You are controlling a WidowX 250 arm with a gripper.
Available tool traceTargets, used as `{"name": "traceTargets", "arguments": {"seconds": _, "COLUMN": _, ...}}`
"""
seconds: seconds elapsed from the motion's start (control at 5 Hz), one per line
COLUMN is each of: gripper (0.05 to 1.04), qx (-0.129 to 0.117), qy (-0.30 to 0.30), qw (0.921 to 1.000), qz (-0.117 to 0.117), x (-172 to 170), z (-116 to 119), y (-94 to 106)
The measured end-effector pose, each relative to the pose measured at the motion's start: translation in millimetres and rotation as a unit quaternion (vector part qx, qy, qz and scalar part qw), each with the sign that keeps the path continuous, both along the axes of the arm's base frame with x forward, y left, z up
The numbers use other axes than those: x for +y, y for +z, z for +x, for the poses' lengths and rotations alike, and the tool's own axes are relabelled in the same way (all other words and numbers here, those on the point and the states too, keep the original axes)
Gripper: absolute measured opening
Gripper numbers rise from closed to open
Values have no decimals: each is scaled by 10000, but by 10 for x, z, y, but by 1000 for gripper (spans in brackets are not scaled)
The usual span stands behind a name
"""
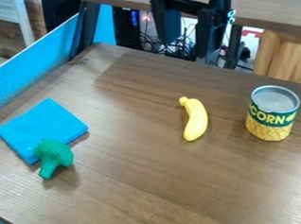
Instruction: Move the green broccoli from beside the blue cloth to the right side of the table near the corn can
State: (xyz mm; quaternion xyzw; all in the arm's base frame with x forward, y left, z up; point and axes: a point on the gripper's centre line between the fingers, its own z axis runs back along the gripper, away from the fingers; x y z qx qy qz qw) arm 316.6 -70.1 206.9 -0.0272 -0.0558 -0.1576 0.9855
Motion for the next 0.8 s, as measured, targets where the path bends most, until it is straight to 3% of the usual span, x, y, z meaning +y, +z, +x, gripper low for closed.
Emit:
{"name": "traceTargets", "arguments": {"seconds": 0.2, "gripper": 1000, "qx": 189, "qy": 2, "qw": 9998, "qz": 30, "x": 6, "z": -18, "y": -127}}
{"name": "traceTargets", "arguments": {"seconds": 0.4, "gripper": 1000, "qx": 228, "qy": 453, "qw": 9987, "qz": -58, "x": 258, "z": -188, "y": -308}}
{"name": "traceTargets", "arguments": {"seconds": 0.8, "gripper": 1000, "qx": -274, "qy": 808, "qw": 9961, "qz": 218, "x": 759, "z": -670, "y": -445}}
